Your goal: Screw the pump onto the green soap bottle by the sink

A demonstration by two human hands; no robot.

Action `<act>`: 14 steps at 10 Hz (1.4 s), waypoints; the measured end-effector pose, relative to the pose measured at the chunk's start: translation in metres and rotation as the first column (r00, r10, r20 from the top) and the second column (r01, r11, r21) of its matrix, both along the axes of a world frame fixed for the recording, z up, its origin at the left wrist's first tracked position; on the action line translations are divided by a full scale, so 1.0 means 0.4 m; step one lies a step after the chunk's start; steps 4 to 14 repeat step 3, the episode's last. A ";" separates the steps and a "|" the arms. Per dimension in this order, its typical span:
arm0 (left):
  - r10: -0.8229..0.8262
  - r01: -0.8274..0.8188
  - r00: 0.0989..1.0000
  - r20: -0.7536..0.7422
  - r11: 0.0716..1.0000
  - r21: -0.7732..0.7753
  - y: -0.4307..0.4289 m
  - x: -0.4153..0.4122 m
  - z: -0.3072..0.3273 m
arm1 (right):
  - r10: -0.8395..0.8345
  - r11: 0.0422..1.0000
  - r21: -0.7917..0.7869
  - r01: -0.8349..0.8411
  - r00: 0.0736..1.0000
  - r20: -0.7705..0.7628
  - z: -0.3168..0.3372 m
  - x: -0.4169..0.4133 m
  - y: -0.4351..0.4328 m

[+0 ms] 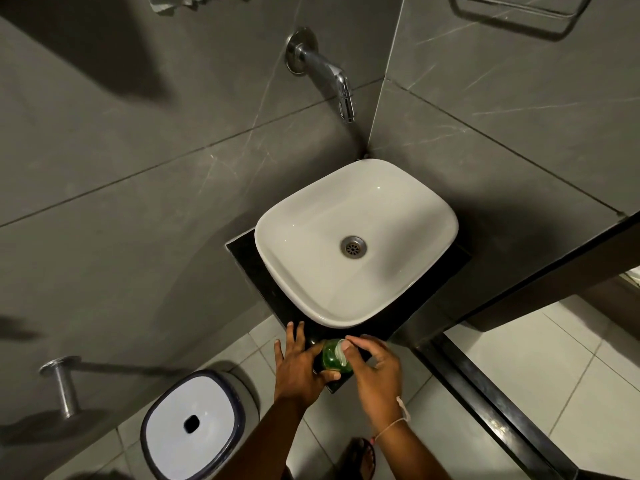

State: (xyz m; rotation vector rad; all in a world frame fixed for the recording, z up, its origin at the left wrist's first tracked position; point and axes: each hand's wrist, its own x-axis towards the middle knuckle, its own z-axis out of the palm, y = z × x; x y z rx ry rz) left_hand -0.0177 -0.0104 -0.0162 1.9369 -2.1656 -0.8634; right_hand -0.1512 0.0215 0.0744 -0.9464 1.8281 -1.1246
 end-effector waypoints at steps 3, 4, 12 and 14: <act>0.012 -0.013 0.996 0.093 1.000 0.015 0.031 0.066 0.005 | 0.038 0.999 -0.029 -0.041 0.995 -0.097 0.070 -0.057 0.004; 0.012 -0.013 0.996 0.093 1.000 0.015 0.031 0.066 0.005 | 0.038 0.999 -0.029 -0.041 0.995 -0.097 0.070 -0.057 0.004; 0.012 -0.013 0.996 0.093 1.000 0.015 0.031 0.066 0.005 | 0.038 0.999 -0.029 -0.041 0.995 -0.097 0.070 -0.057 0.004; 0.012 -0.013 0.996 0.093 1.000 0.015 0.031 0.066 0.005 | 0.038 0.999 -0.029 -0.041 0.995 -0.097 0.070 -0.057 0.004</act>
